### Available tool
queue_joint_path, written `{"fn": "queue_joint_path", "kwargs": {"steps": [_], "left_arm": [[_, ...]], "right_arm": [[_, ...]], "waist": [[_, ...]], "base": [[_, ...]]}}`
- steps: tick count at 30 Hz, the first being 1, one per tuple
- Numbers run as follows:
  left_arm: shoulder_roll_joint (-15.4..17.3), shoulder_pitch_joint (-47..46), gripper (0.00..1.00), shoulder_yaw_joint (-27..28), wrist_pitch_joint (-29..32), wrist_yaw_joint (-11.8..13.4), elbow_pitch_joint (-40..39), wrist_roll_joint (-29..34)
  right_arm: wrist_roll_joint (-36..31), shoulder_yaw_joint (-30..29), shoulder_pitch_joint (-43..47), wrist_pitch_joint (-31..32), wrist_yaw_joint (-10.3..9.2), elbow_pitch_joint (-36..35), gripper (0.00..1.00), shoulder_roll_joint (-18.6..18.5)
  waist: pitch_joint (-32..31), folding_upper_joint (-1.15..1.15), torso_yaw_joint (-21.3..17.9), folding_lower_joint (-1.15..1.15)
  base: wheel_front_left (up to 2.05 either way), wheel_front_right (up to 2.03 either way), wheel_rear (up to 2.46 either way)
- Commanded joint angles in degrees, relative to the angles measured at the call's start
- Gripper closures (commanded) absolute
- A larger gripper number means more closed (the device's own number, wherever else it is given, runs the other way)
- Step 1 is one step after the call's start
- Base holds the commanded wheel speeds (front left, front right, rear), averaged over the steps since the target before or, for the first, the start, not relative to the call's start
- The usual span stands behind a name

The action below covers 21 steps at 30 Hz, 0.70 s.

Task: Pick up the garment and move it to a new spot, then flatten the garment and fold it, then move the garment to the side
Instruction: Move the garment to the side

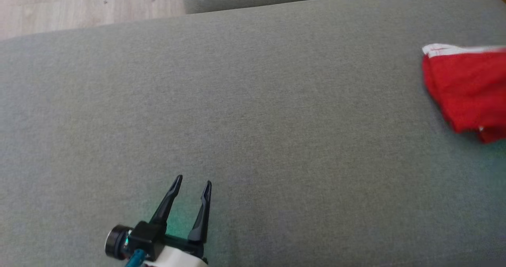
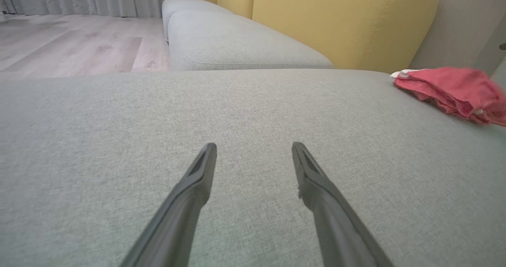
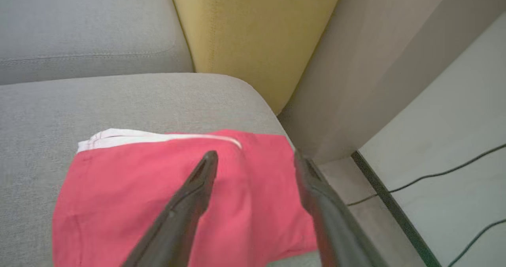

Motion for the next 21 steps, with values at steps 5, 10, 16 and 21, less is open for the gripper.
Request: {"fn": "queue_joint_path", "kwargs": {"steps": [5, 10, 16, 21], "left_arm": [[-0.1, -0.1, 0.00, 2.6, -0.3, -0.1, -1.9, -0.1], [-0.1, -0.1, 0.00, 3.6, -0.3, 0.6, -3.1, -1.0], [-0.1, 0.4, 0.00, 5.7, -0.3, 2.9, -2.7, -1.6], [0.0, 1.1, 0.00, 8.1, -0.3, 3.9, -2.6, -0.6]], "right_arm": [[-10.9, -5.6, -1.4, -4.3, 0.39, -4.5, 0.00, 1.1], [-11.9, -7.9, 1.4, -11.5, 0.39, -11.8, 0.00, 8.2], [-8.4, -5.9, 12.1, -19.2, 0.39, -24.0, 0.00, 15.4], [-6.9, -1.7, 25.6, -21.8, 0.39, -34.8, 0.00, 21.6]], "waist": [[-0.4, 0.00, 0.6, 0.00], [-1.8, 0.00, 0.7, 0.00], [-4.4, 0.00, 1.9, 0.00], [-6.1, 0.00, 3.2, 0.00]], "base": [[0.00, 0.00, 0.00], [0.00, 0.00, 0.00], [0.00, 0.00, 0.00], [0.00, 0.00, 0.00]]}}
